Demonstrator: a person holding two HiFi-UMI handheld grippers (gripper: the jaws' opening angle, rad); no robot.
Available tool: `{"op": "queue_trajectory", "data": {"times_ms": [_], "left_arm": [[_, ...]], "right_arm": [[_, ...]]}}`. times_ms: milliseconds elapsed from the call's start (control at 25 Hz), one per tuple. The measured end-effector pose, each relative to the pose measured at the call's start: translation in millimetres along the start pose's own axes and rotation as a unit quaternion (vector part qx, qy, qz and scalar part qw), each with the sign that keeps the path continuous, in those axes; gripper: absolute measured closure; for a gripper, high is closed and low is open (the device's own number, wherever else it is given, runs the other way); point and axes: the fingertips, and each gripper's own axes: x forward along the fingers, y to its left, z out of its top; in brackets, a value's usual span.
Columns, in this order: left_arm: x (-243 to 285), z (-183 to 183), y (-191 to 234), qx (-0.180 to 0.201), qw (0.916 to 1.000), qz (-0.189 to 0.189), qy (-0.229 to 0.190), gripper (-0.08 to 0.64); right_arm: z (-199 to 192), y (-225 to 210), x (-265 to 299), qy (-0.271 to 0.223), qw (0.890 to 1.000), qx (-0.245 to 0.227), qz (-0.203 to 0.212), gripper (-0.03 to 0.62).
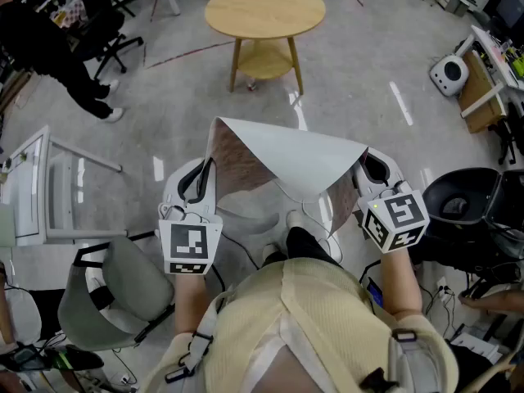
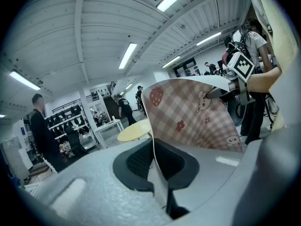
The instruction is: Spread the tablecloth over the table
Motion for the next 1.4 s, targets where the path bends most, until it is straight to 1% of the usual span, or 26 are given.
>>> {"op": "queue_trajectory", "data": {"times_ms": [240,400,640,840,1120,1280,1400], "left_arm": [[15,1,0,0.004,1.0,0.006,0.006,0.554],[22,-3,3,-0.003,0.9998,0.01,0.016,0.554],[47,-2,15,0.0,0.9988,0.03,0.039,0.554],[75,10,17,0.011,0.9979,0.038,0.051,0.554],[114,31,16,0.021,0.9967,0.053,0.058,0.554],[132,41,26,0.027,0.9957,0.064,0.061,0.554],[144,51,30,0.038,0.9951,0.069,0.06,0.554]], "right_arm": [[-4,-12,14,0.001,1.0,0.009,-0.004,0.584],[-6,-19,26,0.008,1.0,0.017,0.015,0.584],[1,-28,58,0.011,0.999,0.004,0.047,0.584],[8,-48,77,0.007,0.998,0.003,0.07,0.584],[21,-86,106,-0.006,0.996,0.001,0.088,0.584],[34,-95,124,-0.014,0.995,-0.006,0.1,0.584],[43,-105,134,-0.022,0.994,-0.013,0.104,0.584]]}}
